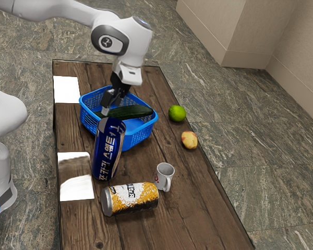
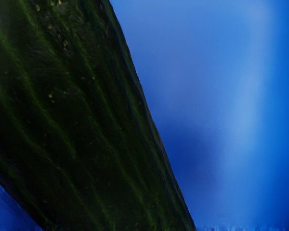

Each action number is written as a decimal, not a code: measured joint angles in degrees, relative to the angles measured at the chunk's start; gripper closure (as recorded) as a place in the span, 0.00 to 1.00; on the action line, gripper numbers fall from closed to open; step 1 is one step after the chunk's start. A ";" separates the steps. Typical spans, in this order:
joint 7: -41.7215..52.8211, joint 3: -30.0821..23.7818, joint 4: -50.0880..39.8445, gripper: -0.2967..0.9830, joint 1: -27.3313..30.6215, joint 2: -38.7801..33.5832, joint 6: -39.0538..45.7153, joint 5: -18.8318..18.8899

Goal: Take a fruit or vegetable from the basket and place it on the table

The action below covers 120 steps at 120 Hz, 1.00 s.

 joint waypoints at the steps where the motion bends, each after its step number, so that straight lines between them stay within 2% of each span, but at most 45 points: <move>1: -0.25 0.18 0.24 0.24 -0.07 0.00 -0.04 0.00; 34: -10.15 1.66 2.39 0.23 -4.31 0.67 -0.69 -1.56; 48: -15.95 8.34 2.98 0.23 -10.64 0.94 -0.46 -2.09; 74: -24.37 12.75 3.09 0.25 -15.31 1.06 0.42 -1.10; 82: -26.41 13.01 3.10 0.30 -15.66 1.06 0.59 -0.75; 102: -30.59 13.09 3.93 0.55 -17.59 1.06 0.76 0.69; 120: -33.42 12.73 5.66 0.69 -18.78 1.06 0.43 1.86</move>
